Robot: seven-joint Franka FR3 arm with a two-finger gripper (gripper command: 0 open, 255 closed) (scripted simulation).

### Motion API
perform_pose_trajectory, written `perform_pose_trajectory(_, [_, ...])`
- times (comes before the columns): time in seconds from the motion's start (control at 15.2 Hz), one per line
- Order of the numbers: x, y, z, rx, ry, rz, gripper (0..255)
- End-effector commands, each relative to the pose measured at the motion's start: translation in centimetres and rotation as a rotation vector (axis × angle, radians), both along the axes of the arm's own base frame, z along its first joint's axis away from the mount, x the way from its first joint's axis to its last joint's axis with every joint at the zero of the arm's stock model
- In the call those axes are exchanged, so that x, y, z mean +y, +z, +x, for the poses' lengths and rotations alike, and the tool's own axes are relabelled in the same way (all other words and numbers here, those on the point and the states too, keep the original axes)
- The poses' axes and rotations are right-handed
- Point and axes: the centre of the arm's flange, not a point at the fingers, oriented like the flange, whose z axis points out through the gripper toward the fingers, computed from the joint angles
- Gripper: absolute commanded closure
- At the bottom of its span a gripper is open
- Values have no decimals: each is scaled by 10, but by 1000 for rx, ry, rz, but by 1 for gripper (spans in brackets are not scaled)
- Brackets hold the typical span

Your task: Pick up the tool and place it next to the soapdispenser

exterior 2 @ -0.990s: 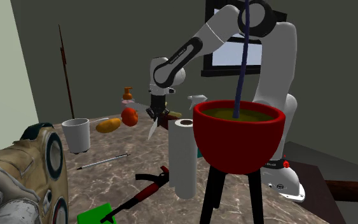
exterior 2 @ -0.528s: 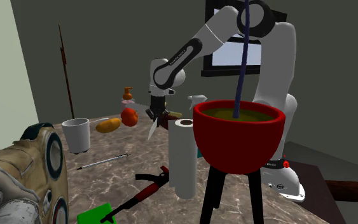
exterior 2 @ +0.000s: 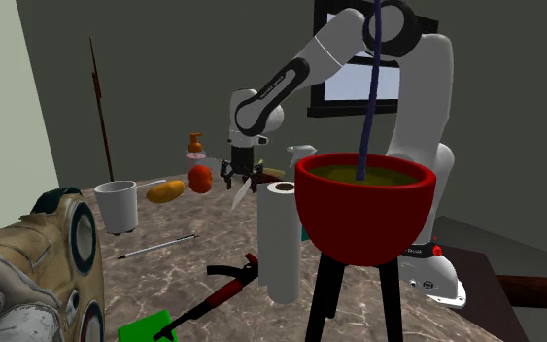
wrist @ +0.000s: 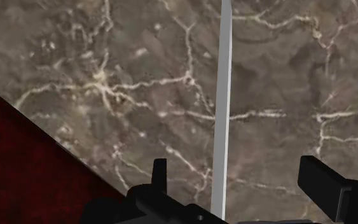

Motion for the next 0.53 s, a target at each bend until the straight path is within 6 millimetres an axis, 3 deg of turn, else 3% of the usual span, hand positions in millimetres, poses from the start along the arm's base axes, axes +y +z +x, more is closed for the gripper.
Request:
perform_pose_trajectory(0.0, [0, 21, 0, 0, 0, 0, 0])
perform_pose_trajectory(0.13, [0, 45, -1, 0, 0, 0, 0])
perform_pose_trajectory(0.46, [0, 45, -1, 0, 0, 0, 0])
